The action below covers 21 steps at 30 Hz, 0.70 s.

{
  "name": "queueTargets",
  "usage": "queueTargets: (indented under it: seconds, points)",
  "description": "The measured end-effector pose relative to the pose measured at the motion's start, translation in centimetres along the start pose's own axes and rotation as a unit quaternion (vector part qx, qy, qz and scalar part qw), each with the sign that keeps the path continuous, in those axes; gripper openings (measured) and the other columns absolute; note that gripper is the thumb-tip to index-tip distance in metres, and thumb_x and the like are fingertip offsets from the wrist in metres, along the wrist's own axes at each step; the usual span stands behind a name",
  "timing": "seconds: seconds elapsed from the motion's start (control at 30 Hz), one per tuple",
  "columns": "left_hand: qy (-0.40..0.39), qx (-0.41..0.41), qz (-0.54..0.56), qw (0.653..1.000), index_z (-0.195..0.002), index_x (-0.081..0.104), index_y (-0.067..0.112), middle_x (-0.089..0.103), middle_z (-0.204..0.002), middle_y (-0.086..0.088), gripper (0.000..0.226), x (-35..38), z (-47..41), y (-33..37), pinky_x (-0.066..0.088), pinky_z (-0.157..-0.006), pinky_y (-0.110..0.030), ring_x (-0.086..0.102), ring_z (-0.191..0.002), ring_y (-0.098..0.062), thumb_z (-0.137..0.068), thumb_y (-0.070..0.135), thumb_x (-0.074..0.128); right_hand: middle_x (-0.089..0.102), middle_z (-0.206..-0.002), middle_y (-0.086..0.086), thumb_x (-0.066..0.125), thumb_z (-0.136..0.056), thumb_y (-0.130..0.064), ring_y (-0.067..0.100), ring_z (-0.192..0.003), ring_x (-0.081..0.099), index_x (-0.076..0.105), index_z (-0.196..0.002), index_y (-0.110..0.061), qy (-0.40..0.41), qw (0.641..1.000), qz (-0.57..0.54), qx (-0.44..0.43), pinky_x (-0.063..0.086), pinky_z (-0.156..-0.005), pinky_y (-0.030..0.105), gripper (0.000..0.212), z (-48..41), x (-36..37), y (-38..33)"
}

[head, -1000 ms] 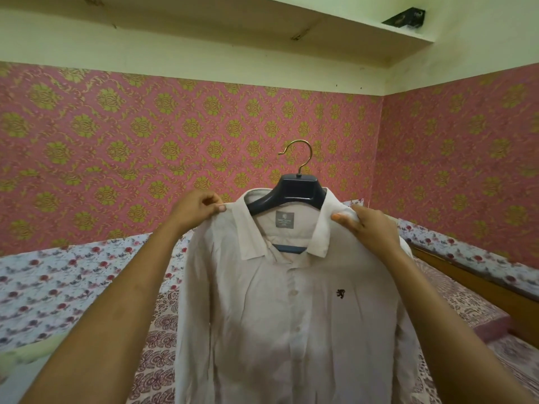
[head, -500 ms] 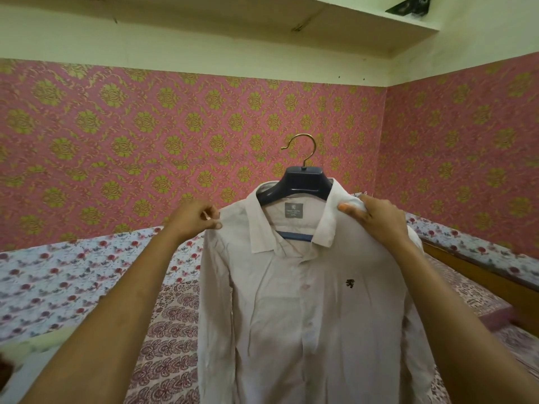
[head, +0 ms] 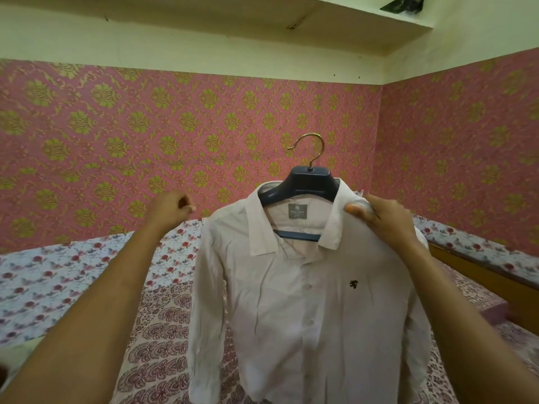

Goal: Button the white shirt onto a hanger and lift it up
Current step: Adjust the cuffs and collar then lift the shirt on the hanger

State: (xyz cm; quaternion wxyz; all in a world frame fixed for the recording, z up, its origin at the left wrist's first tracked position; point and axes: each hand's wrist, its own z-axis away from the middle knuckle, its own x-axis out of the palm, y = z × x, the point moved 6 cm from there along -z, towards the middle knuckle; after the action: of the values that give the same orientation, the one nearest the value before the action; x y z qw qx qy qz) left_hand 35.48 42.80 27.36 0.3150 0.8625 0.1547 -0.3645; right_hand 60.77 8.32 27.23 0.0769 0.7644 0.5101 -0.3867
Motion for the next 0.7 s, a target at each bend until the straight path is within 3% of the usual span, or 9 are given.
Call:
queueTargets:
  seconds: [0.1,0.17,0.23,0.3,0.43,0.57,0.63,0.7]
  points:
    - [-0.199,0.017,0.115,0.973,-0.106,0.058,0.013,0.059,-0.101,0.000,0.025,2.6,1.2,1.7,0.049,-0.069,-0.028,0.057,-0.090,-0.017,-0.083,0.011,0.066,0.052,-0.065,0.001,0.022,-0.062,-0.081,0.024,-0.062,0.049,0.039,-0.066,-0.023,-0.010,1.000,-0.008,0.000,0.033,-0.057,0.031,0.060,-0.1,0.2,0.4]
    - [-0.260,0.009,0.130,0.957,-0.111,0.054,0.017,0.058,-0.105,0.002,0.036,4.4,2.0,2.3,0.050,-0.080,-0.034,0.055,-0.096,-0.014,-0.080,0.008,0.069,0.052,-0.067,0.002,0.031,-0.068,-0.077,0.027,-0.065,0.052,0.040,-0.069,-0.024,-0.013,1.000,-0.006,0.001,0.034,-0.059,0.031,0.053,-0.2,0.5,0.3]
    - [-0.202,0.004,0.114,0.973,-0.099,0.058,0.015,0.062,-0.098,-0.002,0.028,5.0,1.7,2.1,0.050,-0.087,-0.041,0.058,-0.094,-0.020,-0.076,0.007,0.072,0.054,-0.069,0.005,0.034,-0.070,-0.070,0.030,-0.069,0.055,0.045,-0.072,-0.021,-0.014,1.000,0.003,0.002,0.033,-0.060,0.031,0.051,-0.3,0.7,0.3]
    - [-0.133,-0.013,0.112,0.985,-0.081,0.060,0.013,0.064,-0.084,-0.005,0.017,5.0,1.3,1.7,0.051,-0.084,-0.043,0.061,-0.087,-0.026,-0.075,0.003,0.072,0.056,-0.070,0.007,0.035,-0.070,-0.071,0.031,-0.070,0.056,0.050,-0.076,-0.020,-0.013,1.000,0.002,-0.002,0.032,-0.060,0.031,0.054,-0.3,0.9,0.4]
    - [-0.088,-0.021,0.116,0.989,-0.067,0.059,0.020,0.065,-0.074,-0.003,0.019,5.3,1.1,1.3,0.055,-0.078,-0.043,0.063,-0.077,-0.026,-0.079,0.007,0.066,0.051,-0.070,0.001,0.037,-0.070,-0.072,0.022,-0.065,0.048,0.047,-0.078,-0.025,-0.025,1.000,-0.017,-0.007,0.033,-0.060,0.030,0.048,-0.5,1.4,0.7]
    - [-0.058,-0.001,0.058,0.997,-0.082,0.059,0.017,0.061,-0.084,0.001,0.007,5.3,0.5,1.9,0.053,-0.078,-0.043,0.060,-0.083,-0.026,-0.080,0.017,0.066,0.049,-0.065,-0.003,0.039,-0.071,-0.067,0.021,-0.063,0.046,0.047,-0.070,-0.025,-0.032,0.999,-0.037,-0.008,0.031,-0.057,0.029,0.043,-0.5,1.4,0.8]
    - [-0.070,-0.004,0.046,0.996,-0.096,0.058,0.017,0.056,-0.093,0.003,0.021,5.7,0.2,1.7,0.051,-0.083,-0.041,0.056,-0.090,-0.021,-0.079,0.021,0.070,0.042,-0.056,-0.008,0.041,-0.071,-0.065,0.020,-0.060,0.044,0.036,-0.059,-0.029,-0.035,0.998,-0.048,-0.013,0.027,-0.049,0.027,0.039,-0.6,1.1,0.7]
    - [-0.063,-0.010,0.049,0.997,-0.089,0.061,0.019,0.061,-0.089,0.002,0.015,5.9,-0.1,1.5,0.053,-0.082,-0.042,0.060,-0.089,-0.021,-0.078,0.020,0.069,0.038,-0.055,-0.013,0.042,-0.071,-0.064,0.018,-0.057,0.042,0.030,-0.057,-0.032,-0.040,0.998,-0.052,-0.019,0.025,-0.048,0.024,0.037,-0.7,0.9,0.7]
